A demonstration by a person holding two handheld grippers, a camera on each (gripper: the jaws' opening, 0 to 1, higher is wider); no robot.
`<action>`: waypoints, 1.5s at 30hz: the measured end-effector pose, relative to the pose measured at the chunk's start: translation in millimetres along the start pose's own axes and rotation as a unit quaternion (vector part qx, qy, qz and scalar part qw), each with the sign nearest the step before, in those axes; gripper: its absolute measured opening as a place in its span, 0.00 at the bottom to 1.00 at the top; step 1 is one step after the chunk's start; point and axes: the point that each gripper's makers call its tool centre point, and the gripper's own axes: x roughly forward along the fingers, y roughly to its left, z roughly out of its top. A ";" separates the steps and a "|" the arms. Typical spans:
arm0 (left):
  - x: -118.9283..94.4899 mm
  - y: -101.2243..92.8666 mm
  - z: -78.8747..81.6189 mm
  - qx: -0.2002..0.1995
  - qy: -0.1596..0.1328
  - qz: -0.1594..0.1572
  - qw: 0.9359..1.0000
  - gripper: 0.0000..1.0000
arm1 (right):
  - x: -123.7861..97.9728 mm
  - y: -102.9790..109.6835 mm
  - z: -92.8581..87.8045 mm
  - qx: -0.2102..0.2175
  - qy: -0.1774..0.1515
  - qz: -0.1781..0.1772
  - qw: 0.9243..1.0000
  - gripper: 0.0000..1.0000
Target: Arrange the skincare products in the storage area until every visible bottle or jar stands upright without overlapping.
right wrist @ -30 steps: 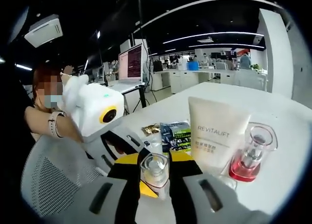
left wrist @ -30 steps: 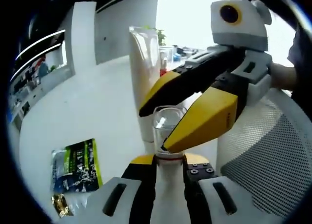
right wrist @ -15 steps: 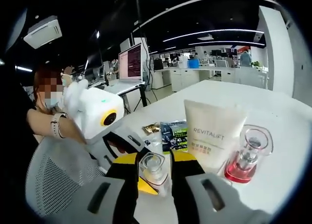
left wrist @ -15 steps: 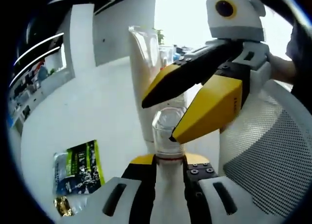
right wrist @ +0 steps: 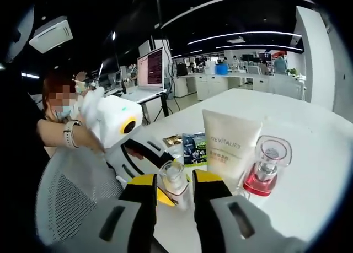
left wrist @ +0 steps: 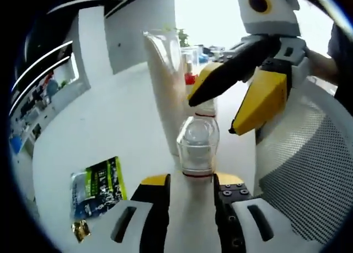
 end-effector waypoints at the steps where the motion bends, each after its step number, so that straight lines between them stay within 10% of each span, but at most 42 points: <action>1: -2.1 0.8 -1.0 -0.002 0.004 0.003 1.000 0.27 | -2.4 0.8 -0.4 -0.003 0.002 0.002 1.000 0.24; 15: -13.9 -4.3 -17.8 -0.052 0.068 0.029 0.996 0.21 | -28.0 -3.1 -26.3 -0.017 0.052 0.031 0.998 0.16; 26: -5.2 -10.1 -18.4 -0.090 0.075 0.027 0.993 0.18 | -33.5 -31.0 -67.9 0.028 0.127 0.009 0.991 0.16; 45: 21.7 -14.9 -6.7 -0.089 0.080 0.008 0.993 0.11 | -22.8 -51.4 -80.3 0.023 0.159 -0.003 0.987 0.16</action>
